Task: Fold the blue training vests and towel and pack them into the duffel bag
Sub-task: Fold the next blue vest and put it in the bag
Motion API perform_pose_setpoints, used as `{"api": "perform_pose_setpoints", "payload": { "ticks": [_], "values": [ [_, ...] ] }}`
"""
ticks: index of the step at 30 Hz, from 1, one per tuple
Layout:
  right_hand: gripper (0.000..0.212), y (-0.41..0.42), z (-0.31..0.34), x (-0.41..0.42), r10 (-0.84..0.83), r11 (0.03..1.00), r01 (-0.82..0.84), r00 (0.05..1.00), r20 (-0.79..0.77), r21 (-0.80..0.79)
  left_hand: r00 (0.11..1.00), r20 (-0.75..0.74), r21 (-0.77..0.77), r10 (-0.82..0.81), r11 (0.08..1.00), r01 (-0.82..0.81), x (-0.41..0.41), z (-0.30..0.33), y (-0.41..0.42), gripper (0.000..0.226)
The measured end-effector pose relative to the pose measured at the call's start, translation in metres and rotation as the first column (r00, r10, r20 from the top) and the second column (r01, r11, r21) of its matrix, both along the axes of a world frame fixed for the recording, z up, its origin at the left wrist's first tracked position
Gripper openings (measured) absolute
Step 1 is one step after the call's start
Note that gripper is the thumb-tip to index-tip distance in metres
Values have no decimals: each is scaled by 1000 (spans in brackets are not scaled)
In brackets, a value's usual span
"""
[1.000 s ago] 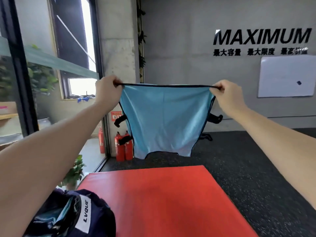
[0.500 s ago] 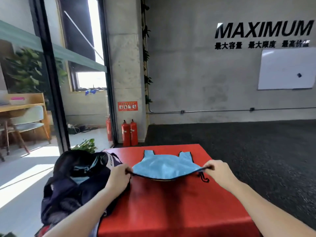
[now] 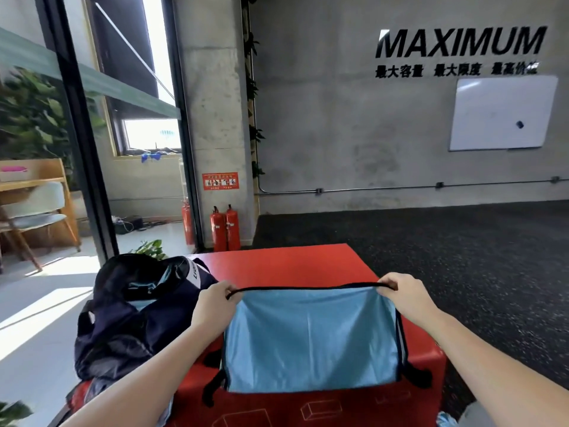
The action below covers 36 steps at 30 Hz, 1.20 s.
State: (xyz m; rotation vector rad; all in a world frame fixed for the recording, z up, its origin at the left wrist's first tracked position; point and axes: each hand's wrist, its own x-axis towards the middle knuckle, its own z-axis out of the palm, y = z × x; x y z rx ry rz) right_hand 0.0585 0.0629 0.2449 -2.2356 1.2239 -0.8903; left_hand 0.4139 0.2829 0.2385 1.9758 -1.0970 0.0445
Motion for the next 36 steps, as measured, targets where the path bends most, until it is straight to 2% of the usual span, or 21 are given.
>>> {"api": "perform_pose_setpoints", "payload": {
  "ticks": [5, 12, 15, 17, 20, 24, 28, 31, 33, 36],
  "values": [
    [11, -39, -12, 21, -20, 998, 21, 1000, -19, 60, 1000, -12, 21, -12, 1000, 12, 19, -14, -40, 21],
    [11, -109, -71, 69, -53, 986, 62, 997, -60, 154, 996, -68, 166, 55, 985, -43, 59, -71, -117, 19],
    [9, -128, -105, 83, -62, 976, 71, 997, -48, 207, 990, 67, 355, 121, 925, -137, 66, -100, -147, 29],
    [12, -143, -123, 91, -87, 970, 93, 996, -36, 225, 984, 150, 410, 93, 900, -147, 63, -115, -166, 33],
    [20, -171, -136, 107, -131, 970, 138, 990, -49, 199, 986, 164, 360, -15, 932, -46, 43, -130, -203, 29],
    [18, -201, -141, 129, -134, 982, 143, 987, -85, 121, 973, 80, 275, -214, 943, 185, -1, -139, -266, 25],
    [7, -213, -148, 137, -79, 972, 102, 990, -116, 214, 933, -79, 242, -350, 901, 359, -45, -137, -324, 26],
    [10, -219, -151, 140, -49, 959, 80, 991, -121, 271, 937, -134, 281, -321, 895, 347, -63, -133, -354, 28],
    [12, -222, -152, 139, -39, 958, 69, 993, -112, 279, 953, -141, 307, -269, 903, 300, -67, -135, -367, 21],
    [14, -222, -151, 137, -58, 962, 73, 996, -65, 262, 963, -181, 215, -199, 948, 236, -66, -142, -374, 17]
  ]
}}
